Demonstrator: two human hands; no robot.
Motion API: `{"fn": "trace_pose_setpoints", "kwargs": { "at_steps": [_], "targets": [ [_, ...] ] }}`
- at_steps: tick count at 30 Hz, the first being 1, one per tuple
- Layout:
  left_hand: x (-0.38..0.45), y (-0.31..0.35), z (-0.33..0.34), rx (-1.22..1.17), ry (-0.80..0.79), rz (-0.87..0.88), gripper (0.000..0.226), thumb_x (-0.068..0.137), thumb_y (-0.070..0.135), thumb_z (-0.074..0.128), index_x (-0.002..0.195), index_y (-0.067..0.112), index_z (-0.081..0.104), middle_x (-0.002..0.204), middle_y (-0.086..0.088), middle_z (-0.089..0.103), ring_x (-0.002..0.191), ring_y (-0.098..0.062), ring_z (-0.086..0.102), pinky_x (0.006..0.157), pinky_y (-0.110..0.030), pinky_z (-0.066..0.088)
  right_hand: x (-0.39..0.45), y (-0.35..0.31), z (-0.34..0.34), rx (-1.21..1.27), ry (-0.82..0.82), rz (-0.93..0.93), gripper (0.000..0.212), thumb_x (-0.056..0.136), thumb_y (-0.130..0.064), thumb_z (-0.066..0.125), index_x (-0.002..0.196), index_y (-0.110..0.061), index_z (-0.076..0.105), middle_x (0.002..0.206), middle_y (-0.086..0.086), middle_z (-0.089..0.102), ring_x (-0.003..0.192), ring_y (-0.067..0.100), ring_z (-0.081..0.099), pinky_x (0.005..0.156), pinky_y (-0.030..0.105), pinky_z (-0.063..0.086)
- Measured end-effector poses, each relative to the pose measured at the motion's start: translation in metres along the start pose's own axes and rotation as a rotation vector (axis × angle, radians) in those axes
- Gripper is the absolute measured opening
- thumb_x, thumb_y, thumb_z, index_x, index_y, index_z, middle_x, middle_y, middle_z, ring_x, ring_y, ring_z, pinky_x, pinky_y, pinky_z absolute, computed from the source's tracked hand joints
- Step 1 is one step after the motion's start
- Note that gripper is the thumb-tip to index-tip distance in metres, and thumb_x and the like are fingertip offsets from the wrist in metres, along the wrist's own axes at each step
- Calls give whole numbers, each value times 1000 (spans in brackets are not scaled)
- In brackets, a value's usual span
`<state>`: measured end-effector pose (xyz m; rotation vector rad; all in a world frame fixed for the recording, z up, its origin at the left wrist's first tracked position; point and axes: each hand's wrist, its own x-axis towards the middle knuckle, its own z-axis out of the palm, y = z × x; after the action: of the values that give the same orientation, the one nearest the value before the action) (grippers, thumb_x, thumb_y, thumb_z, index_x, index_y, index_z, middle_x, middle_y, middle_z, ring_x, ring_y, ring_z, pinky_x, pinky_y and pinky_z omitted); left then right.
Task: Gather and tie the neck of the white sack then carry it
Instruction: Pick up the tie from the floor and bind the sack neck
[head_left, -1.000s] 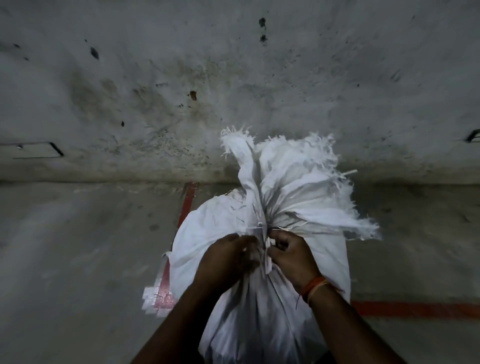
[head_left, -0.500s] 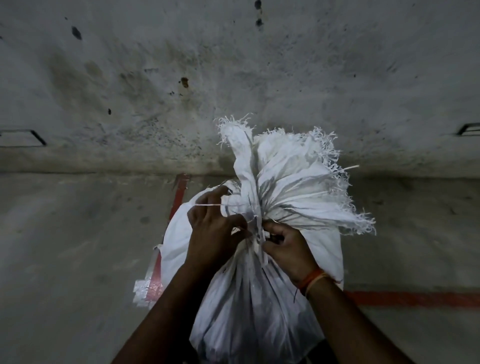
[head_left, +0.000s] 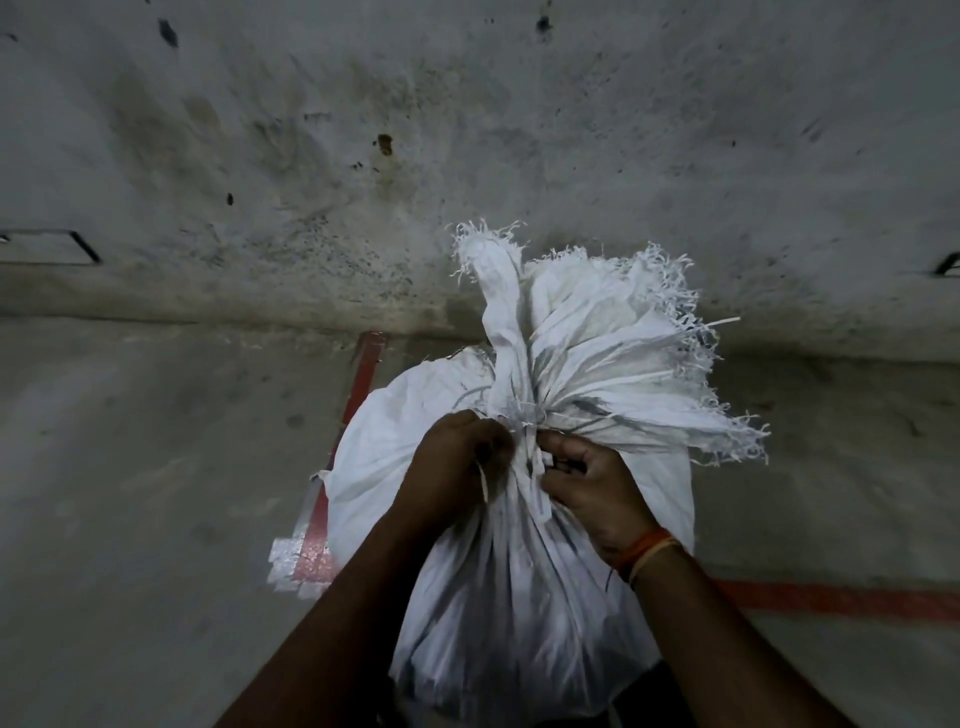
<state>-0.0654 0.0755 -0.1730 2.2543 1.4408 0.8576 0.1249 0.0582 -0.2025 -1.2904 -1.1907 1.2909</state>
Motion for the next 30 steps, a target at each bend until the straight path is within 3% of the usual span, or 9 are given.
{"fn": "trace_pose_setpoints", "kwargs": {
  "at_steps": [4,7,9,13,16,19,22,27,30],
  "targets": [
    [-2,3,-9,-112,-310,20,39,73,8,74,108,23,65,100,5,65,91,-7,60,78,-22,49,-1,-1,-1,21,4,2,48,68,-3,66,115,-7,73,114,10,76,111,26,70,103,50,52],
    [-2,4,-14,-251,-332,-2,25,85,12,72,107,20,64,104,9,69,96,-5,65,83,-23,53,-3,-4,0,40,-4,-8,41,72,7,64,110,-5,74,109,13,77,107,31,71,100,49,54],
    [-2,4,-15,-286,-309,-5,13,92,13,68,103,20,70,102,10,72,95,-3,66,84,-20,52,-4,-5,0,51,-8,-23,39,74,14,63,105,-5,76,106,13,77,104,29,72,97,44,55],
    [-4,0,-9,-234,-215,-10,10,91,16,70,91,22,77,91,11,72,85,5,64,78,-11,45,-6,-6,0,83,-16,-29,40,77,21,60,104,-5,76,105,13,78,103,26,72,96,41,55],
    [-4,1,-8,-311,-201,12,10,83,21,80,93,20,78,94,6,74,91,-2,68,82,-17,50,-7,-7,0,119,-20,-24,41,78,22,59,102,-6,77,105,14,77,102,27,72,96,42,55],
    [-4,3,-10,-369,-191,34,15,79,19,84,92,17,79,95,4,75,91,-6,70,84,-22,53,-9,-9,0,134,-28,-41,38,74,16,61,102,-4,76,106,18,77,105,34,71,98,47,54],
    [-5,-1,-5,-295,-106,-15,8,81,20,82,88,19,79,90,5,76,87,-4,69,80,-20,52,-6,-3,0,150,-8,7,39,68,4,65,101,-12,78,106,13,77,103,28,72,100,48,54],
    [-6,-4,1,-120,99,-110,6,81,27,81,82,22,78,81,7,76,75,-3,68,70,-14,50,-2,5,-1,107,-9,50,59,62,-12,72,121,-9,70,120,12,73,116,30,67,106,55,49],
    [-6,-2,3,-89,125,-147,6,79,26,82,79,21,78,79,5,76,71,-5,68,69,-21,53,-2,4,0,82,9,62,61,60,-12,72,120,-9,71,119,13,73,111,24,68,97,43,55]
  ]
}}
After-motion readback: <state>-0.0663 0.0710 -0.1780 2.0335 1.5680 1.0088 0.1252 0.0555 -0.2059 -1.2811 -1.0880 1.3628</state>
